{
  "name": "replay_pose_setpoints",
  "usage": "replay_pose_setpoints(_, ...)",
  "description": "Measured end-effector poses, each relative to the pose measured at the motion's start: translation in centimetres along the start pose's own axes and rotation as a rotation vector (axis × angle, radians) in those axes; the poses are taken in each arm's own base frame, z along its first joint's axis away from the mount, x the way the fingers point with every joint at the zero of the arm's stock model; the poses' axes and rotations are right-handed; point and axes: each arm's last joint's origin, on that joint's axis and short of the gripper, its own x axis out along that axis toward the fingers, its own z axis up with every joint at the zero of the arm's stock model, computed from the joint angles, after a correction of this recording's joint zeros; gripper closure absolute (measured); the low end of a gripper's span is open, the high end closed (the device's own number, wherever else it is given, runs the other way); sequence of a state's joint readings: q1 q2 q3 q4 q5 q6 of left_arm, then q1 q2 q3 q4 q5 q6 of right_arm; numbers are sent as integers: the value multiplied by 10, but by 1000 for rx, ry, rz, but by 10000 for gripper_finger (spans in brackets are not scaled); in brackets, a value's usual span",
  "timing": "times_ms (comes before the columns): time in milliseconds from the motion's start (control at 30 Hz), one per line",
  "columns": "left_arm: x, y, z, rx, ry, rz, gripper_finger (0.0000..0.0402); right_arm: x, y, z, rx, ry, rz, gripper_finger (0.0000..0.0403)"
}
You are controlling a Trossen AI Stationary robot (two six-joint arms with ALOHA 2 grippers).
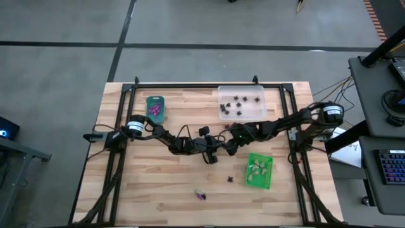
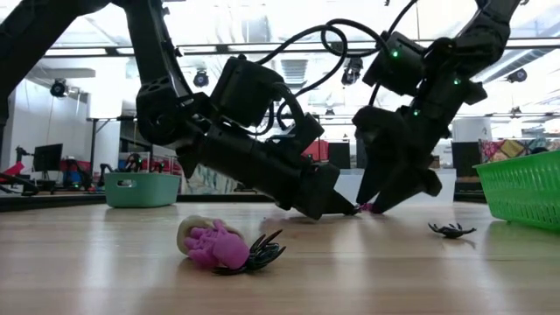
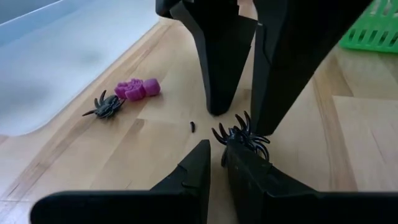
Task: Sort Halloween decoration
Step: Put the black spider toy into the white bin
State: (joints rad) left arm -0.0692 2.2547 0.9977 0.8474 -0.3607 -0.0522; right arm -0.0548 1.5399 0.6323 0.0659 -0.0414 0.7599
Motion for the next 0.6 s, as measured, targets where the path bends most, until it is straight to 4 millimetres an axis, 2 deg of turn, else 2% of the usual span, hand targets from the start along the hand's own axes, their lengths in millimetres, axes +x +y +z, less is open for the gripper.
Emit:
replay_pose_setpoints(300, 0, 0, 0, -9, 2, 0, 364, 4, 1, 2, -11, -15, 25, 214)
replay_pose_setpoints(600, 0, 0, 0, -10, -1, 0, 364, 8, 0, 1, -9, -13, 22, 289)
